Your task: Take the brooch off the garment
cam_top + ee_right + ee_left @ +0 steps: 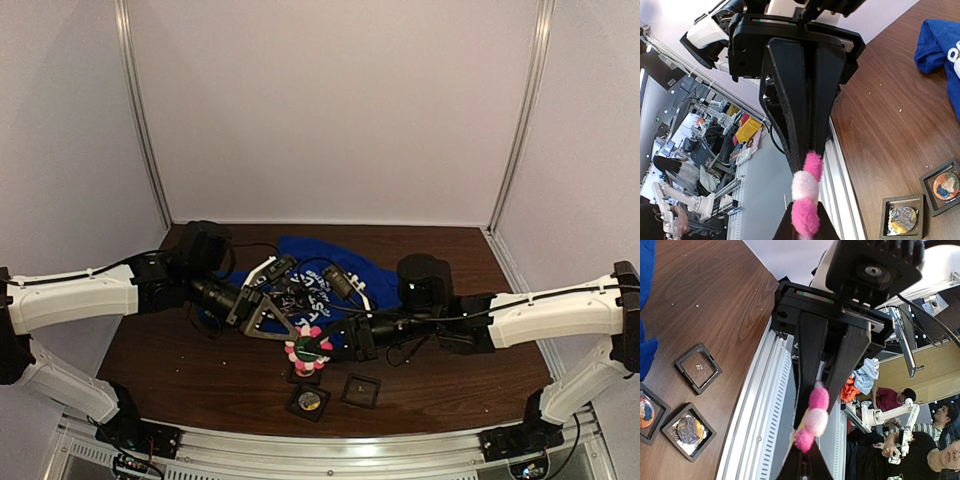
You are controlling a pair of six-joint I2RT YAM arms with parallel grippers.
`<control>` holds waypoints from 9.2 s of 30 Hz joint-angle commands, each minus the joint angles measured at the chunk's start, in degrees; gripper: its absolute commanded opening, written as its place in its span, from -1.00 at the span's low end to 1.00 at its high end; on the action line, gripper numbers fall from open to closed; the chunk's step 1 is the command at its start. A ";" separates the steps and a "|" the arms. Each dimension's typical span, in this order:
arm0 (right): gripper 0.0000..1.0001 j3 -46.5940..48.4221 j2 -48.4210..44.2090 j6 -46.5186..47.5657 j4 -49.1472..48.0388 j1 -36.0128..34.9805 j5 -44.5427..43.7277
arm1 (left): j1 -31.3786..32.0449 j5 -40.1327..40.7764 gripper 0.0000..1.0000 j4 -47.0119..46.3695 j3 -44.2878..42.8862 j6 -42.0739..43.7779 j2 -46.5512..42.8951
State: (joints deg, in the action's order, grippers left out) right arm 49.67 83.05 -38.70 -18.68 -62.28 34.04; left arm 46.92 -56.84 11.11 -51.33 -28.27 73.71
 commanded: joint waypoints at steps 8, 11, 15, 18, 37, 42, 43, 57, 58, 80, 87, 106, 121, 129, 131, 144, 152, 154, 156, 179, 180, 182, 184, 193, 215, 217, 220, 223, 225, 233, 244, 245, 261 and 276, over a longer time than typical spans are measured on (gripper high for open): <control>-1.00 -4.83 -2.80 -6.88 -13.66 -0.35 -8.51 | -0.16 12.16 0.32 -14.66 4.27 -7.64 -5.50; -1.00 -6.39 -4.33 -8.38 -18.25 -0.33 -12.94 | -0.16 17.37 0.73 -22.97 8.81 -11.59 -8.89; -1.00 -7.24 -5.33 -9.45 -24.53 -0.35 -17.65 | 0.20 22.44 0.83 -27.16 11.71 -13.68 -12.44; -1.00 -7.73 -5.44 -10.61 -29.09 -0.31 -20.17 | 1.36 23.44 0.83 -27.18 11.25 -13.50 -13.65; -1.00 -6.02 -2.34 -13.07 -35.64 -0.38 -21.15 | 5.99 22.16 0.27 -39.28 7.56 -19.88 -7.30; -1.00 -5.57 -2.02 -13.07 -35.60 -0.35 -20.64 | 5.93 22.96 0.02 -41.86 7.65 -21.63 -6.14; -1.00 -5.55 -2.07 -13.08 -35.46 -0.34 -20.59 | 5.99 23.04 -0.06 -42.09 7.67 -21.82 -5.99; -1.00 -5.64 -1.82 -12.92 -35.60 -0.30 -20.15 | 5.99 23.49 -0.48 -42.38 7.12 -22.93 -4.88; -1.00 -5.66 -1.82 -12.90 -35.55 -0.33 -20.10 | 6.02 23.40 -0.50 -42.34 7.19 -23.03 -4.82; -0.68 -6.02 -3.58 -11.07 -31.97 -0.33 -20.68 | 5.92 23.15 -1.00 -47.35 8.84 -25.65 -3.97; 0.01 -7.20 -8.08 -6.66 -28.10 -0.38 -20.69 | 5.95 23.23 -1.00 -46.79 9.41 -25.97 -4.39; 0.48 1.05 -9.65 8.69 -2.64 -3.29 -28.42 | 5.94 23.29 -1.00 -35.42 7.00 -22.67 -4.50; 0.06 3.02 -7.80 10.94 1.20 -4.47 -31.80 | 5.99 23.03 -1.00 -34.89 6.82 -22.75 -4.37; -0.08 3.24 -7.77 11.86 3.03 -4.66 -33.41 | 5.99 22.89 -1.00 -34.58 6.60 -22.77 -4.49; -0.12 3.24 -7.73 11.96 3.35 -4.64 -33.72 | 5.97 22.91 -1.00 -34.49 6.66 -22.66 -4.54; -0.34 2.81 -7.64 11.07 2.64 -4.83 -36.25 | 5.91 22.21 -1.00 -34.49 6.65 -22.47 -4.30; -0.28 2.36 -8.02 10.51 2.36 -4.80 -37.12 | 5.99 21.91 -1.00 -34.58 6.48 -22.51 -4.21; -0.22 2.21 -8.28 10.24 1.85 -4.85 -36.93 | 5.93 21.87 -1.00 -34.58 6.52 -22.37 -4.08; -0.08 1.95 -8.98 9.42 0.93 -4.83 -35.84 | 5.99 21.66 -1.00 -33.88 6.45 -21.52 -4.02; -0.01 1.40 -7.24 -0.28 5.60 2.95 -9.05 | 5.93 18.07 -1.00 -19.80 4.79 -9.74 -5.51; 0.03 1.25 -7.08 -0.24 5.90 2.96 -9.60 | 5.94 18.06 -1.00 -19.76 4.79 -9.63 -5.55; 0.12 1.13 -6.94 -0.12 6.29 2.96 -10.42 | 5.95 17.96 -1.00 -19.71 4.89 -9.60 -5.62; 0.16 0.84 -7.01 -0.06 6.51 3.00 -11.43 | 5.99 17.73 -1.00 -19.80 4.93 -9.61 -5.68; 0.40 -0.35 -6.65 -0.50 6.82 3.99 -12.88 | 5.95 16.98 -1.00 -19.78 4.85 -9.25 -5.82; -0.21 0.60 -4.11 -0.41 2.41 4.01 -6.16 | 5.95 17.20 -1.00 -19.79 4.75 -9.43 -5.36; -0.22 0.69 -3.91 -0.33 2.50 4.01 -6.02 | 5.94 17.20 -1.00 -19.80 4.68 -9.40 -5.34; -0.26 0.69 -3.80 -0.33 2.45 4.00 -6.00 | 5.99 17.16 -1.00 -19.83 4.73 -9.40 -5.26; -0.36 0.69 -3.79 -0.41 2.25 4.01 -5.89 | 5.96 17.10 -1.00 -19.91 4.70 -9.37 -5.16; -0.42 0.69 -3.75 -0.54 2.00 4.01 -5.83 | 5.99 17.00 -1.00 -19.94 4.73 -9.41 -5.18; -0.63 0.45 -3.14 -1.26 0.52 4.00 -4.85 | 5.99 16.49 -1.00 -20.05 4.71 -9.43 -5.04; -1.00 -0.04 -2.36 -2.72 -1.54 3.97 -3.80 | 5.94 17.03 -1.00 -20.04 4.73 -9.39 -5.00; -1.00 -0.20 -2.37 -2.98 -1.89 3.99 -4.05 | 5.96 17.38 -1.00 -19.79 4.67 -9.33 -5.17; -1.00 -6.81 -6.71 -9.20 -16.38 2.12 -20.62 | 6.05 36.72 0.55 -23.46 11.37 -9.62 -16.24; -1.00 -5.47 -2.74 -12.37 -30.13 0.80 -16.52 | 8.17 30.39 0.48 -35.43 10.80 -15.53 -10.06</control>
State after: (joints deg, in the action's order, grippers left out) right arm 43.46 79.07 -50.33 -45.19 -60.93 15.42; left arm 54.57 -23.83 -18.55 -39.86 -42.48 62.50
